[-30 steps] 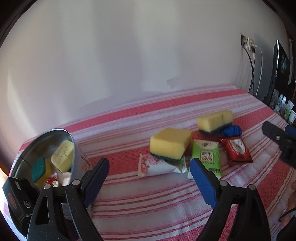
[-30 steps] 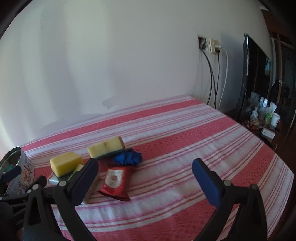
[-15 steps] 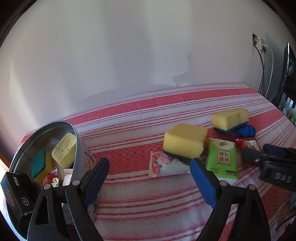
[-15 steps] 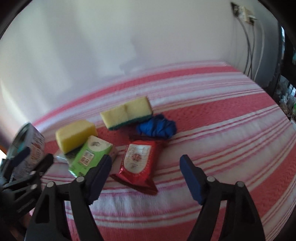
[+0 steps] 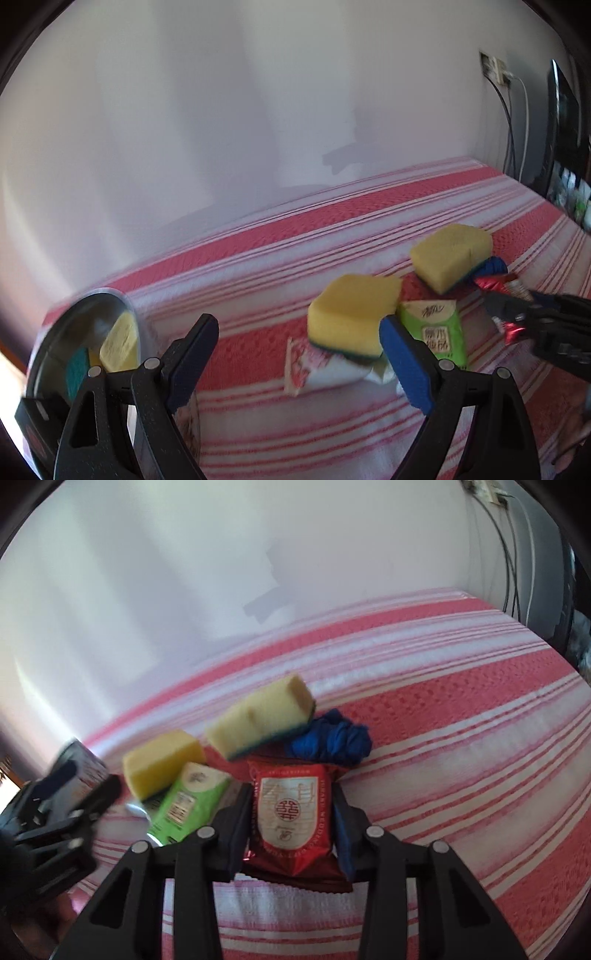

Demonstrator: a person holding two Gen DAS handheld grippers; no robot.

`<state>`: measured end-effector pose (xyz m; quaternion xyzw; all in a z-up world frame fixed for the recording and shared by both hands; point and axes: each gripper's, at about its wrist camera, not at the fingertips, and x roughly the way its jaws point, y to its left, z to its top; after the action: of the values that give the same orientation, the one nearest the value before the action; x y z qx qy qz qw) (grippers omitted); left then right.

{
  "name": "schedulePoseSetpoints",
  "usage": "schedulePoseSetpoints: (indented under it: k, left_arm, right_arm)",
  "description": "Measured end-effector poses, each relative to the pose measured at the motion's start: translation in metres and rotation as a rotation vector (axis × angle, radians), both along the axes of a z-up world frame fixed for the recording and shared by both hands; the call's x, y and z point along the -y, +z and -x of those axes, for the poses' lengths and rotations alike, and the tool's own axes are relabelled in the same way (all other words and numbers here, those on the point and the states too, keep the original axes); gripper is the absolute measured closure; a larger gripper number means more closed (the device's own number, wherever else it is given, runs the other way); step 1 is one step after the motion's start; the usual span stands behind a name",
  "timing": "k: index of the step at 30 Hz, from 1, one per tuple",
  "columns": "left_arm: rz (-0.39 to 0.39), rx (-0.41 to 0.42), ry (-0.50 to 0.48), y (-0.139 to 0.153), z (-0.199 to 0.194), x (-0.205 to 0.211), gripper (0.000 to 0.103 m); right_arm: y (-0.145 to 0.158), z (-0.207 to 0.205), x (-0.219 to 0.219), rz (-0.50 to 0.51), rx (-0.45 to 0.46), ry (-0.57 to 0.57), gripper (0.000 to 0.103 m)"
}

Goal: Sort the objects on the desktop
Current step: 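Grasp the yellow sponge with the left gripper while the right gripper grasps the red snack packet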

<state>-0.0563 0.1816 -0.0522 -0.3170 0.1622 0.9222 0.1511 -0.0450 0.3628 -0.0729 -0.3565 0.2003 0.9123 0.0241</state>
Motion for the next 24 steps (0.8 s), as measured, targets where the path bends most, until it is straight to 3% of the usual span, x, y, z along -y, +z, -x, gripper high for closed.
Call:
schedulePoseSetpoints:
  k: [4, 9, 13, 17, 21, 24]
  left_arm:
    - [0.029, 0.049, -0.026, -0.007, 0.016, -0.020, 0.012]
    - [0.049, 0.061, -0.046, -0.012, 0.021, -0.035, 0.012]
    - [-0.013, 0.093, -0.071, -0.006, 0.028, -0.030, 0.012]
    - [0.049, 0.096, -0.029, -0.012, 0.040, -0.042, 0.012]
    - [0.061, 0.187, 0.026, -0.029, 0.065, -0.046, 0.013]
    - [-0.005, 0.260, 0.016, -0.039, 0.076, -0.043, 0.032]
  right_arm:
    - [0.013, -0.013, -0.011, 0.013, -0.087, -0.038, 0.063]
    - [0.018, -0.009, -0.007, 0.009, -0.087, -0.042, 0.063]
    - [0.024, -0.014, -0.009, 0.004, -0.105, -0.065, 0.063]
    - [0.024, -0.014, -0.013, 0.003, -0.109, -0.072, 0.063]
    - [0.022, -0.012, -0.010, -0.011, -0.106, -0.074, 0.063]
    - [0.022, -0.013, -0.010, -0.009, -0.105, -0.085, 0.063]
